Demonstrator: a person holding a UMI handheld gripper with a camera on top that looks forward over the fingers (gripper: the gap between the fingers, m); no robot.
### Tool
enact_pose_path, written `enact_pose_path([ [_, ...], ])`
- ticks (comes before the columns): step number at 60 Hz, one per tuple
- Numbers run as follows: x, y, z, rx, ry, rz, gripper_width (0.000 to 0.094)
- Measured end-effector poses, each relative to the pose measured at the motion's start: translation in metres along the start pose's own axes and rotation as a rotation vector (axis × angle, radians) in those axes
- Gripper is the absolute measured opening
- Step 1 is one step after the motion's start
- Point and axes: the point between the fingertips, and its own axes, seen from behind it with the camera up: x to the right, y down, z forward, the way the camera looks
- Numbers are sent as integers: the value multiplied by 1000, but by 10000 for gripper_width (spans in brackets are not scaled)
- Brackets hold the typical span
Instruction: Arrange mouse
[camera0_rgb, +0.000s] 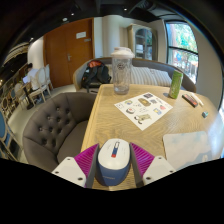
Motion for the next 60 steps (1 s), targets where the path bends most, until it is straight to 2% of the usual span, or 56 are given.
enact_pose_path([
  [4, 1, 2, -2, 1, 5, 11, 534],
  [9, -4, 5, -1, -57, -25, -7, 440],
  [15, -19, -1, -9, -112, -145, -37, 413],
  [19, -19, -28, -31, -61, -216, -90, 411],
  [22, -3, -56, -54, -11, -210, -102, 411],
  [27, 34, -112, -97, 127, -240, -70, 413],
  [32, 106, -131, -111, 187, -180, -82, 409],
  [35, 155, -119, -106, 175, -109, -96, 408],
  [38, 193, -87, -95, 115, -60, -84, 407],
  [45, 242, -10, -64, -29, -55, -69, 408],
  [52, 259, 30, -48, -93, -55, -85, 432],
  [54, 259, 27, -49, -53, -70, -53, 448],
  [60, 257, 26, -49, -45, -99, -33, 535],
])
